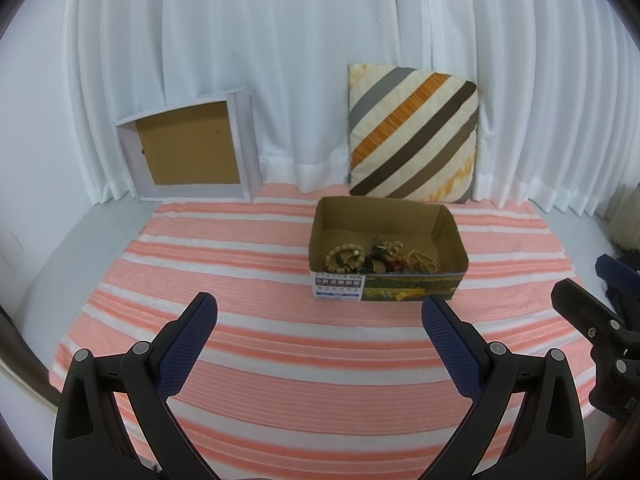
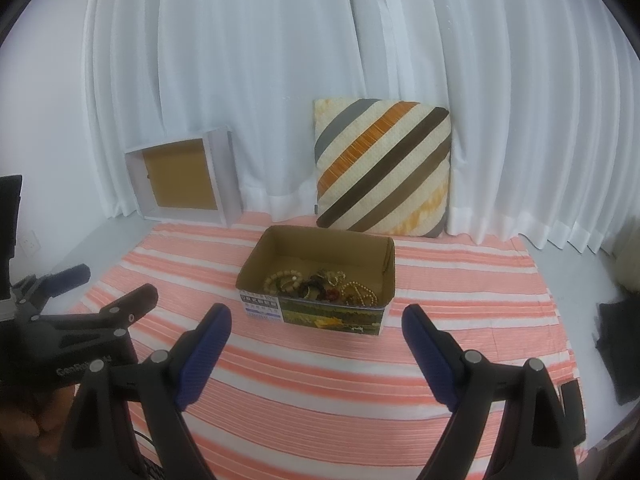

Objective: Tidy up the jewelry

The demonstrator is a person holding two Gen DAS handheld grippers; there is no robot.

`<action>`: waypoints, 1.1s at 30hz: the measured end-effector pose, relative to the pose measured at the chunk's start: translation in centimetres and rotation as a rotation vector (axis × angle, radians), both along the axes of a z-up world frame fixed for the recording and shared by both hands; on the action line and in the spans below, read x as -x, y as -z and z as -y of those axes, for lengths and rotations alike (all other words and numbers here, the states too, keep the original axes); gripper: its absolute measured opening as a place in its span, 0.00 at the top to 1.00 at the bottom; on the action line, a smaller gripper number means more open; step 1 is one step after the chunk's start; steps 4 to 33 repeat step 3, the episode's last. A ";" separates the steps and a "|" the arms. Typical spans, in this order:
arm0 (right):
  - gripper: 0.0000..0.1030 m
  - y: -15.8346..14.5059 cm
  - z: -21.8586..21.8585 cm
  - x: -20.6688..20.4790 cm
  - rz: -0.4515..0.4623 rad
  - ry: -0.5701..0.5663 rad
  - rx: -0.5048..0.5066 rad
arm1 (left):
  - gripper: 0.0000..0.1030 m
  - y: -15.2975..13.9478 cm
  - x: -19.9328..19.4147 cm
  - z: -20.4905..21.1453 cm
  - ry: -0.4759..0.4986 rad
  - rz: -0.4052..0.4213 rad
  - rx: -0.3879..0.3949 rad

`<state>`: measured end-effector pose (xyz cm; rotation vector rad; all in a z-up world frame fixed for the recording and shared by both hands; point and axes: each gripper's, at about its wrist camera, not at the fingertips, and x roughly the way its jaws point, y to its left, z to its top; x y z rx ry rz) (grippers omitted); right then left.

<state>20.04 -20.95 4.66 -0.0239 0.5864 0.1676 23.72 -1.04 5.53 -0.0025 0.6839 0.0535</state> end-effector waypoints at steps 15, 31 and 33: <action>0.14 0.2 0.2 -0.1 -0.002 0.004 0.001 | 0.01 0.1 0.0 0.0 -0.010 0.001 -0.010; 0.14 0.2 0.2 -0.1 -0.002 0.004 0.001 | 0.01 0.1 0.0 0.0 -0.010 0.001 -0.010; 0.14 0.2 0.2 -0.1 -0.002 0.004 0.001 | 0.01 0.1 0.0 0.0 -0.010 0.001 -0.010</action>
